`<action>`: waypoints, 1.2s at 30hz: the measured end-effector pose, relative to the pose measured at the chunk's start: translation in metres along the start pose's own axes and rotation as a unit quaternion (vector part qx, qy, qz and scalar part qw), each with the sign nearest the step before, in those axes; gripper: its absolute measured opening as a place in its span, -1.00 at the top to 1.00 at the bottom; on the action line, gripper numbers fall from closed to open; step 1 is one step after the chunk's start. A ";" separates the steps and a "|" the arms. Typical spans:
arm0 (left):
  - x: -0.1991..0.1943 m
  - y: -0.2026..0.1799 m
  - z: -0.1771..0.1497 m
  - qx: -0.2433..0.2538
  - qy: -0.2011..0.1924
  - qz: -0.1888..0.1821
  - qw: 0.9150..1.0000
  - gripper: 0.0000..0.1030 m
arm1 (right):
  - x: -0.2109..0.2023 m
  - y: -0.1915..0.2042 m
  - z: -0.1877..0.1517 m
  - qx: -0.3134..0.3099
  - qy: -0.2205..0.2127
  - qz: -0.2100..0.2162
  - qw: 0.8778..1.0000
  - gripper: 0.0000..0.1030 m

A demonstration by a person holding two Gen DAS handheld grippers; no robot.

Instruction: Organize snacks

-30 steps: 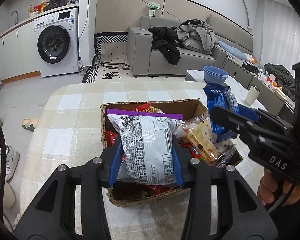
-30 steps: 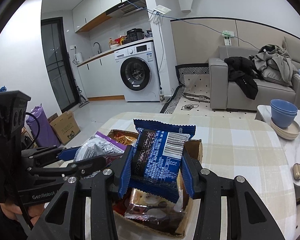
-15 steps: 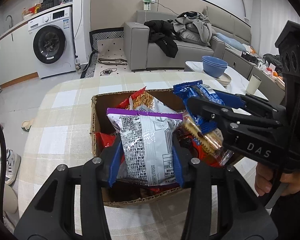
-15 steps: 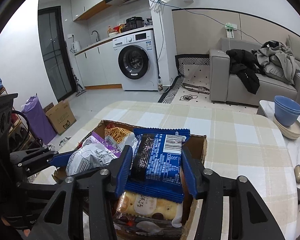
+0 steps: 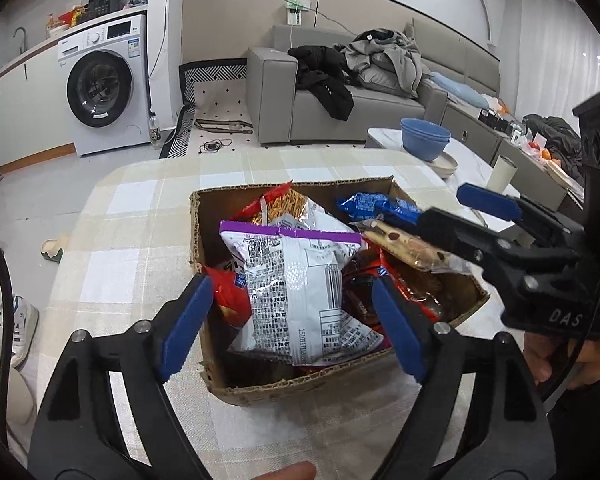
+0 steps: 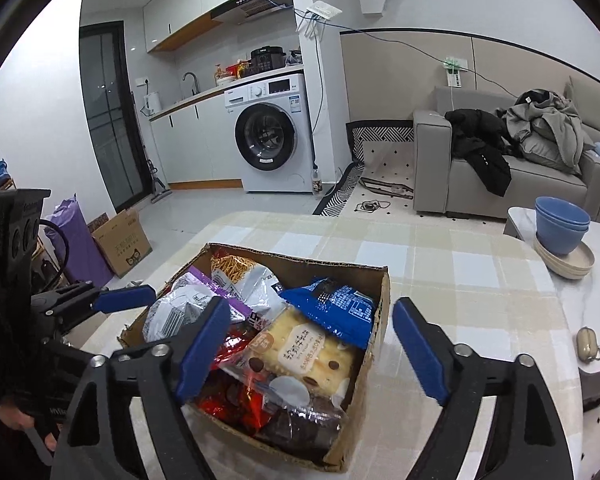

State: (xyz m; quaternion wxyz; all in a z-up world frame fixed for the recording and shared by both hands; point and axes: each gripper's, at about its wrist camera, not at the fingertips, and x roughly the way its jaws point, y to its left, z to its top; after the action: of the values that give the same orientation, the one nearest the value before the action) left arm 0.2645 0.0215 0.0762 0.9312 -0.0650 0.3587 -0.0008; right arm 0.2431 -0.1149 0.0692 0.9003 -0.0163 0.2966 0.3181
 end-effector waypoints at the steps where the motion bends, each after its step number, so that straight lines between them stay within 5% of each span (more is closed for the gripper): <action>1: -0.003 0.000 -0.001 0.000 -0.001 0.001 1.000 -0.61 | -0.004 -0.001 -0.001 0.001 -0.001 -0.001 1.000 -0.76; 7: -0.025 -0.004 -0.007 0.004 -0.020 0.007 1.000 -0.98 | -0.030 -0.004 -0.011 0.015 -0.024 0.005 1.000 -0.98; 36: -0.110 0.000 -0.098 0.023 -0.093 0.044 0.994 -0.98 | -0.095 0.026 -0.093 0.002 -0.097 0.023 0.995 -0.99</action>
State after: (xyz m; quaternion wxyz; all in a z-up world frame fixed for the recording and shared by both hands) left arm 0.1171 0.0149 0.0780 0.9609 -0.0275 0.2729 0.0379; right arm 0.1202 -0.1680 0.0487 0.9173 0.0232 0.2085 0.3386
